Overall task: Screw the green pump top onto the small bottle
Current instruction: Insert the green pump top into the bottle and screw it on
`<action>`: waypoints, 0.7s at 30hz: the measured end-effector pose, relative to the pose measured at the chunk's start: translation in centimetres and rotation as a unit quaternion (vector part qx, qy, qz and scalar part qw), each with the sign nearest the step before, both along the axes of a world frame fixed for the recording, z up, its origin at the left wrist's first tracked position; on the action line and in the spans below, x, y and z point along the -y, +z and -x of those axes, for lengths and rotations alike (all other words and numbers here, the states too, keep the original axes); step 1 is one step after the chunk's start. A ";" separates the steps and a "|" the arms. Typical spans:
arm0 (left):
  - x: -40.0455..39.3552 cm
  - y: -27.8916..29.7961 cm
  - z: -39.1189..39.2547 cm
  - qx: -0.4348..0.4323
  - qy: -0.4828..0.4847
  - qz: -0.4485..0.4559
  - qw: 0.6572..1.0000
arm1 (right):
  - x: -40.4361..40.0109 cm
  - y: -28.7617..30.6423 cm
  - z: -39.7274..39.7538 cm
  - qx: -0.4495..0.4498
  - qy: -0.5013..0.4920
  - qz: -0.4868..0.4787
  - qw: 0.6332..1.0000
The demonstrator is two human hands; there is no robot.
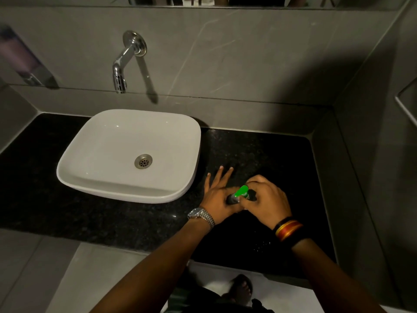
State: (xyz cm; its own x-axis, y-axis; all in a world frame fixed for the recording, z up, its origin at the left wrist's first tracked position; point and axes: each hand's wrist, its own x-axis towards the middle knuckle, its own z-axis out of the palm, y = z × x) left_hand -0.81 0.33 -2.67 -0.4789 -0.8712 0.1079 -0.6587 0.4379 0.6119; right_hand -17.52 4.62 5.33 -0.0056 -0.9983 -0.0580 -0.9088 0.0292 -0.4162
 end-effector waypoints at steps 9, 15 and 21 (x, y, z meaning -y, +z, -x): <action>0.1 0.6 -0.2 -0.004 -0.015 -0.030 0.999 | 2.5 2.4 -0.1 -0.086 0.091 -0.065 0.990; 0.1 0.2 0.0 0.020 -0.004 -0.021 1.000 | 0.5 0.4 0.5 -0.027 -0.035 -0.016 0.999; 0.1 -0.2 -0.1 0.009 -0.007 -0.005 1.000 | -0.3 -0.4 1.0 0.088 -0.041 -0.027 0.995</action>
State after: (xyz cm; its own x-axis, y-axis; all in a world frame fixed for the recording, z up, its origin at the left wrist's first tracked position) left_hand -0.76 0.26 -2.82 -0.4930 -0.8653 0.0908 -0.6634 0.4414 0.6042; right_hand -18.50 4.96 4.96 -0.0715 -0.9903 -0.1191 -0.8159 0.1268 -0.5641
